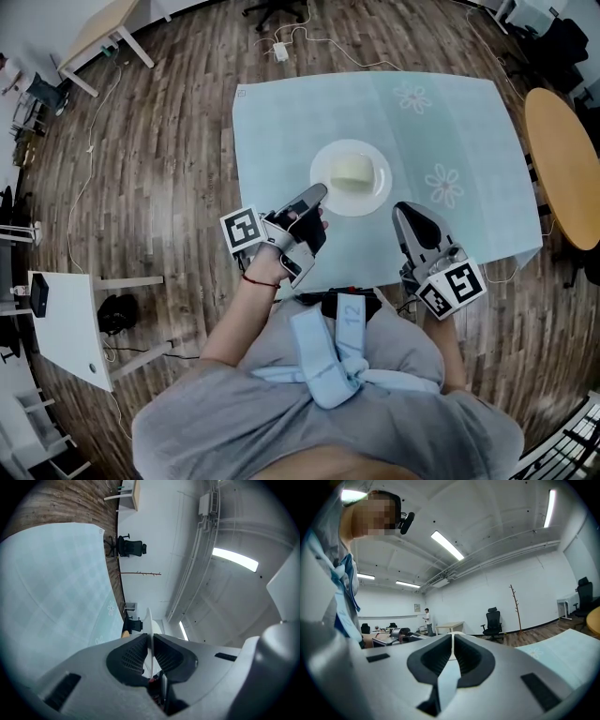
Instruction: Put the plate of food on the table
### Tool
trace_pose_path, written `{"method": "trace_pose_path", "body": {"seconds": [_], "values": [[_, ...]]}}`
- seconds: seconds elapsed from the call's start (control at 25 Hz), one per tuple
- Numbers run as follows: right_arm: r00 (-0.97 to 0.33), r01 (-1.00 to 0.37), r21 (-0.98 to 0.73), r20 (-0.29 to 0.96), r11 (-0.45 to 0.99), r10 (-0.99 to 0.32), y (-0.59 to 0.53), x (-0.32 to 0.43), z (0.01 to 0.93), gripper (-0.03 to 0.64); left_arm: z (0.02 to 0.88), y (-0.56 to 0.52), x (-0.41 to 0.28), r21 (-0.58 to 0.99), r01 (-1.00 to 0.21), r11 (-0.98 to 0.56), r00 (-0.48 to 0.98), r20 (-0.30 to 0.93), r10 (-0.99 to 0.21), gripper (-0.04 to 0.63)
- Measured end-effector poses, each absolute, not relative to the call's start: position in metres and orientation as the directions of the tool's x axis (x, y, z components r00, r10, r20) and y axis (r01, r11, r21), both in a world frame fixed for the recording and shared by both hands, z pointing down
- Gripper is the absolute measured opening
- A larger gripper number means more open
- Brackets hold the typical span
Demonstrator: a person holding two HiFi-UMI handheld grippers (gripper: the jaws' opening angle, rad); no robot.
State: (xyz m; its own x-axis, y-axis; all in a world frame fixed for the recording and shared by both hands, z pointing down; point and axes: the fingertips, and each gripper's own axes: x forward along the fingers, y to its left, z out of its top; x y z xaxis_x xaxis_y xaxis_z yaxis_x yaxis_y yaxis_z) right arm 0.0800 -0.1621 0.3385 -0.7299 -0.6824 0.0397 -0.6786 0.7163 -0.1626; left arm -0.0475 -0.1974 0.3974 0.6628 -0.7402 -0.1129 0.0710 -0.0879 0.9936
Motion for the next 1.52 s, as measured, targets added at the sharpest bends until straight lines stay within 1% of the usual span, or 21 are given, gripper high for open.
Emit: {"method": "trace_pose_path", "body": {"seconds": [0.28,0.48,0.8,1.04,1.36,1.52], "values": [[-0.728,-0.681,-0.186,0.060,0.709,-0.683,-0.175,0.064,0.355,0.034,0.417,-0.217,-0.064,0.996,0.025,-0.089,0.683,-0.082,-0.726,0.031],[-0.726,-0.684,-0.204,0.090,0.701,-0.682,-0.180,0.064,0.369,0.034,0.431,-0.234,-0.066,0.995,0.052,-0.083,0.688,-0.096,-0.719,0.031],[-0.710,-0.700,-0.223,0.119,0.679,-0.694,-0.195,0.070,0.381,0.034,0.455,-0.274,-0.061,0.995,0.052,-0.086,0.703,-0.097,-0.705,0.031],[-0.704,-0.706,-0.236,0.133,0.668,-0.697,-0.201,0.070,0.390,0.034,0.475,-0.300,-0.056,0.993,0.077,-0.093,0.708,-0.120,-0.696,0.031],[-0.703,-0.707,-0.256,0.157,0.659,-0.694,-0.218,0.066,0.407,0.034,0.520,-0.344,-0.056,0.996,0.039,-0.085,0.718,-0.087,-0.690,0.031],[-0.699,-0.712,-0.265,0.177,0.650,-0.693,-0.227,0.062,0.417,0.034,0.545,-0.363,-0.060,0.997,0.040,-0.071,0.707,-0.079,-0.703,0.031]]}}
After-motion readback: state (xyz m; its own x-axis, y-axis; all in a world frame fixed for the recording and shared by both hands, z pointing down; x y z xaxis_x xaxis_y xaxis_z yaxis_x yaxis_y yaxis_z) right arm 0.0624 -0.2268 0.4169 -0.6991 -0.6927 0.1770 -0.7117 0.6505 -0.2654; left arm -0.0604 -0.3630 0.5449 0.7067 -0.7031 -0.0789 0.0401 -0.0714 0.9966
